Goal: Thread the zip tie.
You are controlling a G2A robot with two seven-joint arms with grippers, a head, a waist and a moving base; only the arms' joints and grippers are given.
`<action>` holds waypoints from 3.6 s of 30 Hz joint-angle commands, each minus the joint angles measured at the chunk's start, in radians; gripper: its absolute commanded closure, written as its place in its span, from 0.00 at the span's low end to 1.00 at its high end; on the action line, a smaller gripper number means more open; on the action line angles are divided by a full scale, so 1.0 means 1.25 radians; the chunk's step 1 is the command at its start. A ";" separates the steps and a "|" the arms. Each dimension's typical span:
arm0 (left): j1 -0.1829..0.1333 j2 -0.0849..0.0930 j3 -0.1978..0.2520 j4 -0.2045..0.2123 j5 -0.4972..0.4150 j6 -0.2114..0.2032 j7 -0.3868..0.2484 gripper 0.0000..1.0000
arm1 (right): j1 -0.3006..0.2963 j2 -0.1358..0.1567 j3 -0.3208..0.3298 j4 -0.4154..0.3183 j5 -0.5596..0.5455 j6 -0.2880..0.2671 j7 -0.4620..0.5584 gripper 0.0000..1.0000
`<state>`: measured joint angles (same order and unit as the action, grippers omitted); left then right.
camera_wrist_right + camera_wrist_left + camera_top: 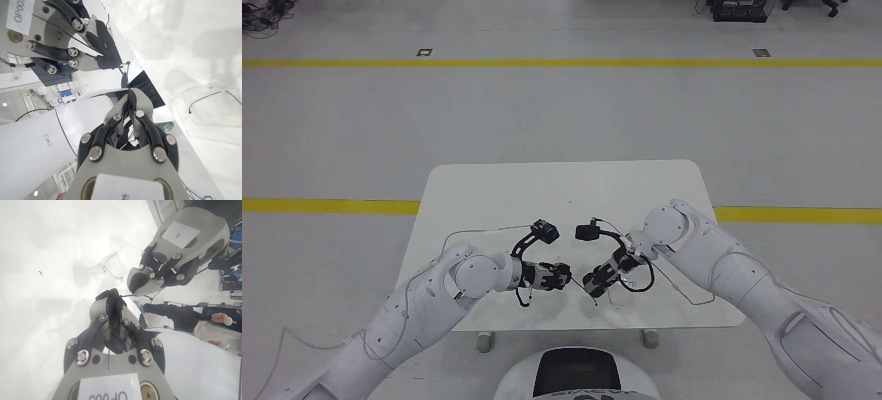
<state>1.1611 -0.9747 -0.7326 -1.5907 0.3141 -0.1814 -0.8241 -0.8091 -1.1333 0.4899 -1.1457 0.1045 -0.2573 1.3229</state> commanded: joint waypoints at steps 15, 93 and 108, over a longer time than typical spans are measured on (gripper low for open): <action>0.000 0.000 0.000 0.000 0.000 0.000 0.000 1.00 | 0.005 -0.017 -0.005 0.020 -0.002 0.012 0.013 1.00; 0.013 -0.006 -0.072 0.138 -0.427 -0.021 -0.014 1.00 | -0.186 0.077 0.310 0.001 0.137 -0.066 -0.087 0.00; 0.023 -0.008 -0.098 0.172 -0.539 -0.045 0.013 1.00 | -0.253 0.090 0.405 -0.078 0.205 -0.066 -0.139 0.00</action>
<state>1.1856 -0.9849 -0.8443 -1.3877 -0.2938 -0.2348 -0.8011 -1.1071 -1.0241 0.9680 -1.2228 0.3452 -0.3400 1.1528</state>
